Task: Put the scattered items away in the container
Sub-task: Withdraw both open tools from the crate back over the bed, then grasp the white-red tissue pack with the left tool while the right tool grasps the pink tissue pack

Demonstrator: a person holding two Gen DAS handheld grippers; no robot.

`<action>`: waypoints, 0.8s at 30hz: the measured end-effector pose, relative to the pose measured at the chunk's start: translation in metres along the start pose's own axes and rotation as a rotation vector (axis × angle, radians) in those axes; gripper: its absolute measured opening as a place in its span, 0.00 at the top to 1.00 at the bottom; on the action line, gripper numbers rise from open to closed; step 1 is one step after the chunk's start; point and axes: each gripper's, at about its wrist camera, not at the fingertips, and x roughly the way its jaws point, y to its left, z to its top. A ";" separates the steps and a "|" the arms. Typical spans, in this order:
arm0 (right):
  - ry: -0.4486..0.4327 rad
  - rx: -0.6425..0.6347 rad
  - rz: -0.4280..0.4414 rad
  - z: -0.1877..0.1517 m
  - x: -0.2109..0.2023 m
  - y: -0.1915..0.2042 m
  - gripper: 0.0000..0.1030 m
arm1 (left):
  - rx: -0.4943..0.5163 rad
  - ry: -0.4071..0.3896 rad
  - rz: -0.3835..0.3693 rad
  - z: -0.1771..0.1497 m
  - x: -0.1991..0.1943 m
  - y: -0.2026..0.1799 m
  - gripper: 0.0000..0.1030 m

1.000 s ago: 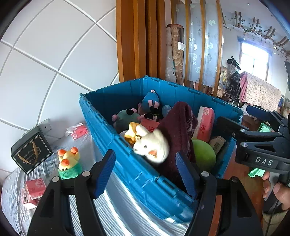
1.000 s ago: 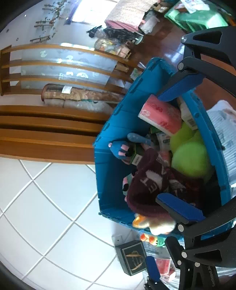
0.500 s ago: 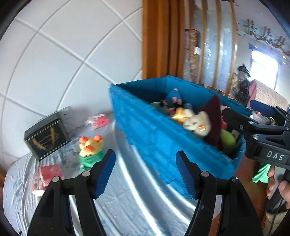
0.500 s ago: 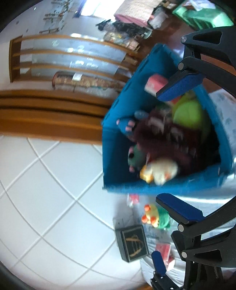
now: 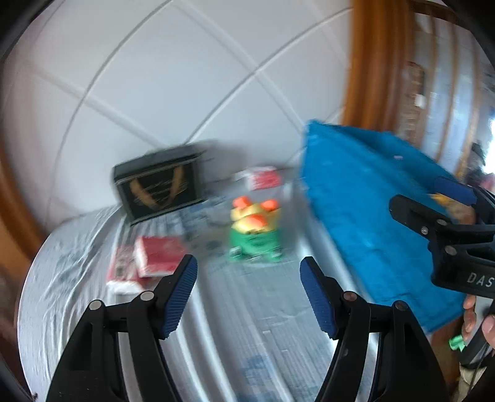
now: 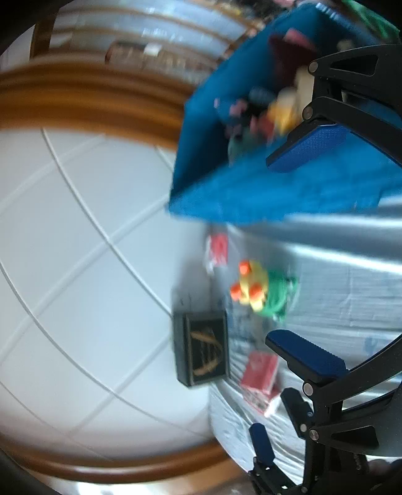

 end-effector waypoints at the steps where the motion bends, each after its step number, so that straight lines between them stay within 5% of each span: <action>1: 0.014 -0.014 0.023 0.001 0.012 0.011 0.00 | -0.018 0.013 0.021 -0.003 0.005 0.013 0.34; 16: 0.288 -0.201 0.324 -0.007 0.223 0.193 0.00 | -0.341 0.246 0.332 -0.058 0.142 0.235 0.34; 24: 0.365 -0.219 0.329 -0.016 0.308 0.226 0.00 | -0.336 0.264 0.302 -0.043 0.232 0.262 0.34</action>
